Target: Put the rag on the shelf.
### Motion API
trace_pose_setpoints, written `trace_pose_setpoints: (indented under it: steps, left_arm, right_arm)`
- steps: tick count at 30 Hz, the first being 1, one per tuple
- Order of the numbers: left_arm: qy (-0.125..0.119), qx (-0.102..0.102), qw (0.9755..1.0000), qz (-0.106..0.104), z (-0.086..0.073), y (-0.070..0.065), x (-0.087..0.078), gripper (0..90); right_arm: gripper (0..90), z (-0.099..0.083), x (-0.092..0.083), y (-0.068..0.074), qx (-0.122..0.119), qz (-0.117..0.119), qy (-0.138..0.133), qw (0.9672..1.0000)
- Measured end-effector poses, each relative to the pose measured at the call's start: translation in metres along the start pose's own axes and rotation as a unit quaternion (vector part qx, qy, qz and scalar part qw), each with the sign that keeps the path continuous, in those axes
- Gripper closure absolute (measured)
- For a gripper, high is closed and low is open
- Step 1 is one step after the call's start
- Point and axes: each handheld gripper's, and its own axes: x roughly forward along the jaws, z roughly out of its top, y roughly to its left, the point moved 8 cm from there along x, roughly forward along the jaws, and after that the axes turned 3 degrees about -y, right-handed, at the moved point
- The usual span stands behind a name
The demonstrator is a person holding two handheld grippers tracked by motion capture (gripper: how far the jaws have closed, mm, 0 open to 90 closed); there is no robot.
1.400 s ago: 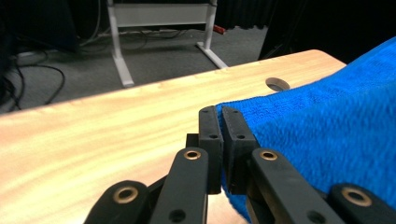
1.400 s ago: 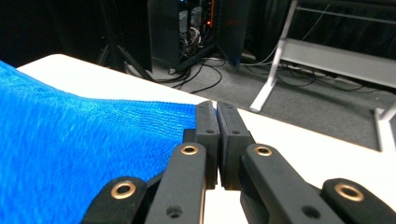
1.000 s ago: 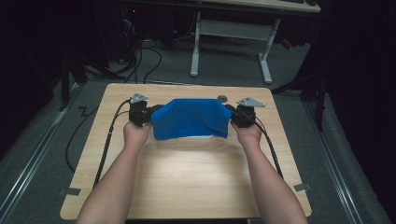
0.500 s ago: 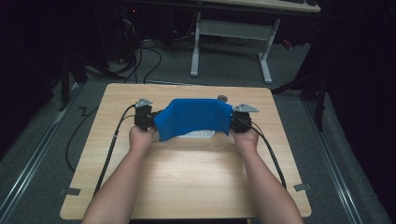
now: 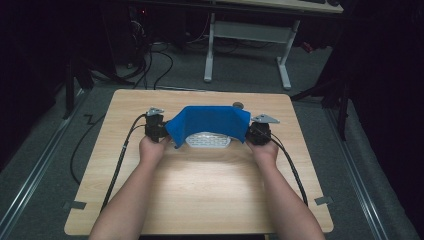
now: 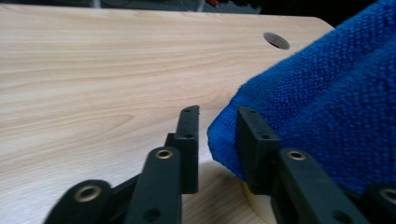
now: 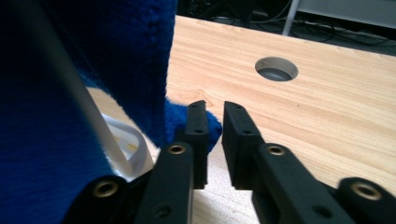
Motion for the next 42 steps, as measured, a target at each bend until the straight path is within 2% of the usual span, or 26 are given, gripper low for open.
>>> trace_pose_setpoints:
  steps: [5,9,12,18,27,30,35,42]
  left_arm:
    - [-0.020,0.006,0.9997,0.012,0.009,0.004,-0.013,65.4]
    - [-0.025,0.017,0.9993,0.022,0.016,0.007,-0.024,64.2]
    - [-0.030,0.015,0.9991,0.027,0.020,0.010,-0.031,63.6]
    - [-0.037,0.021,0.9984,0.038,0.025,0.014,-0.039,62.0]
    - [-0.044,0.033,0.9970,0.054,0.030,0.018,-0.050,59.3]
    - [-0.044,0.044,0.9961,0.062,0.030,0.020,-0.054,57.4]
    - [-0.042,0.050,0.9952,0.073,0.029,0.026,-0.064,53.5]
    - [-0.037,0.049,0.9950,0.079,0.020,0.030,-0.082,49.9]
  right_arm:
    - [74.7,0.007,-0.005,-0.001,-0.003,-0.006,-0.009,0.9999]
    - [72.6,0.013,-0.008,-0.001,-0.002,-0.005,-0.016,0.9999]
    - [69.9,0.017,-0.010,-0.003,-0.002,-0.007,-0.021,0.9998]
    - [66.7,0.023,-0.014,-0.010,0.002,-0.011,-0.029,0.9995]
    - [55.8,0.030,-0.024,-0.023,0.004,-0.023,-0.035,0.9991]
    - [54.5,0.030,-0.027,-0.026,0.007,-0.025,-0.035,0.9990]
    - [52.0,0.030,-0.033,-0.030,0.006,-0.027,-0.032,0.9991]
    - [48.9,0.027,-0.045,-0.028,-0.005,-0.022,-0.023,0.9995]
